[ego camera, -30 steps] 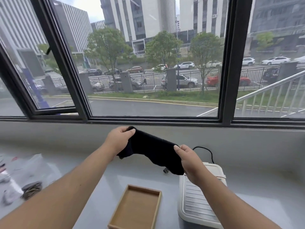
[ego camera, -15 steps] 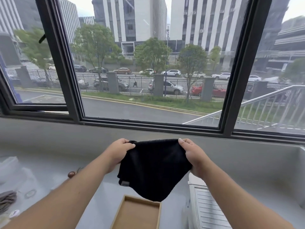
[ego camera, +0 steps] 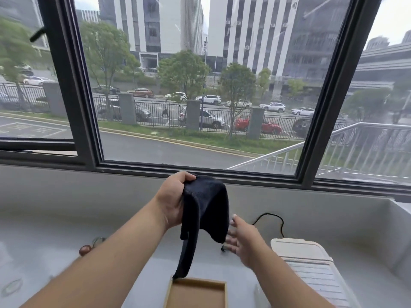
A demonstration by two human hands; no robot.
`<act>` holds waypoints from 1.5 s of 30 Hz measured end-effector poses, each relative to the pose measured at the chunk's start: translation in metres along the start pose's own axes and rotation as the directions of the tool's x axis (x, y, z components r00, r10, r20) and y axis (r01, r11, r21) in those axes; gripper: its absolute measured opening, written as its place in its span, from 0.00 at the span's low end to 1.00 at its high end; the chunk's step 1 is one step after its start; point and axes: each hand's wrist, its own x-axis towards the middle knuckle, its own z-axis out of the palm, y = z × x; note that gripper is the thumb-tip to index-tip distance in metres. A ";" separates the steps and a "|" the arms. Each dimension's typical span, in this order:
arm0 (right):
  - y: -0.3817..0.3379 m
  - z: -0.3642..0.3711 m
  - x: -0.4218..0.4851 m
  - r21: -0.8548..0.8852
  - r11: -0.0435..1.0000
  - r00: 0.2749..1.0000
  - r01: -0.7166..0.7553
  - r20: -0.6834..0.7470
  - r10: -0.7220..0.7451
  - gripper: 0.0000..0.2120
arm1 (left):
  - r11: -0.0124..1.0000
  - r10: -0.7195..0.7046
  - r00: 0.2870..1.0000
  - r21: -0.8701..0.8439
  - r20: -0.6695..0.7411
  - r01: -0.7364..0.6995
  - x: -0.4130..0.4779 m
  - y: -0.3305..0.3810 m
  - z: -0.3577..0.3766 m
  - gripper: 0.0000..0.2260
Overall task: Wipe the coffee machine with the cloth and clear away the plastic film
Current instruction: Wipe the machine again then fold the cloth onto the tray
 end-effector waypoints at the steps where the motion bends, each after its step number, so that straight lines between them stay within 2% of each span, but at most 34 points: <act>1: 0.012 0.007 0.000 0.008 0.999 0.999 -0.049 0.014 0.049 0.25 | 1.000 0.015 1.000 -0.021 0.022 -0.015 0.001 0.003 0.000 0.18; 3: 0.032 0.017 -0.001 0.000 0.993 0.986 -0.119 0.115 0.118 0.37 | 0.998 0.048 0.999 -0.051 0.026 -0.046 0.004 0.007 0.001 0.18; 6: 0.049 0.033 -0.005 -0.032 0.990 0.944 -0.135 0.299 0.138 0.52 | 0.993 0.073 0.997 -0.092 0.012 -0.071 0.007 0.011 -0.007 0.18; 8: 0.047 0.044 -0.011 -0.019 0.993 0.923 -0.120 0.366 0.119 0.56 | 0.993 0.068 0.998 -0.102 0.005 -0.067 0.009 0.012 -0.012 0.18; 11: 0.036 0.060 -0.017 0.078 0.994 0.901 -0.082 0.432 0.041 0.52 | 0.994 0.052 0.999 -0.097 0.016 -0.051 0.009 0.012 -0.018 0.18; 13: 0.030 0.068 -0.020 0.137 0.990 0.904 -0.042 0.427 -0.021 0.50 | 0.994 0.049 0.999 -0.096 0.022 -0.047 0.009 0.012 -0.021 0.18; 17: 0.020 0.071 -0.020 0.295 0.956 0.909 -0.004 0.400 -0.119 0.30 | 0.995 0.062 0.998 -0.086 0.030 -0.059 0.009 0.017 -0.031 0.18; 20: 0.004 0.058 -0.018 0.394 0.919 0.909 0.028 0.372 -0.187 0.25 | 0.997 0.064 0.997 -0.038 -0.033 -0.065 0.008 0.027 -0.048 0.14; 26: -0.037 0.022 -0.015 0.234 0.964 0.949 0.126 0.254 -0.186 0.15 | 0.963 0.065 0.964 0.268 -0.257 0.007 0.017 0.024 -0.088 0.09; 30: -0.055 0.005 -0.008 0.045 0.981 0.965 0.191 0.174 -0.196 0.13 | 0.884 0.074 0.949 0.460 -0.305 0.078 0.023 0.011 -0.117 0.08; 33: -0.059 -0.007 0.003 -0.061 0.979 0.973 0.193 0.140 -0.183 0.09 | 0.857 0.071 0.932 0.500 -0.356 0.126 0.029 0.002 -0.133 0.10; 37: -0.054 -0.023 0.022 -0.147 0.972 0.978 0.184 0.124 -0.166 0.10 | 0.839 0.109 0.913 0.529 -0.392 0.127 0.035 -0.008 -0.141 0.09; 40: -0.046 -0.032 0.035 -0.228 0.955 0.981 0.189 0.095 -0.171 0.08 | 0.834 0.169 0.885 0.542 -0.433 0.106 0.039 -0.013 -0.144 0.17; 42: -0.042 -0.035 0.041 -0.251 0.948 0.981 0.195 0.056 -0.187 0.11 | 0.833 0.196 0.874 0.546 -0.444 0.090 0.041 -0.015 -0.147 0.21; 45: -0.037 -0.041 0.050 -0.302 0.929 0.977 0.212 0.030 -0.213 0.25 | 0.794 0.185 0.902 0.600 -0.390 0.097 0.042 -0.018 -0.151 0.19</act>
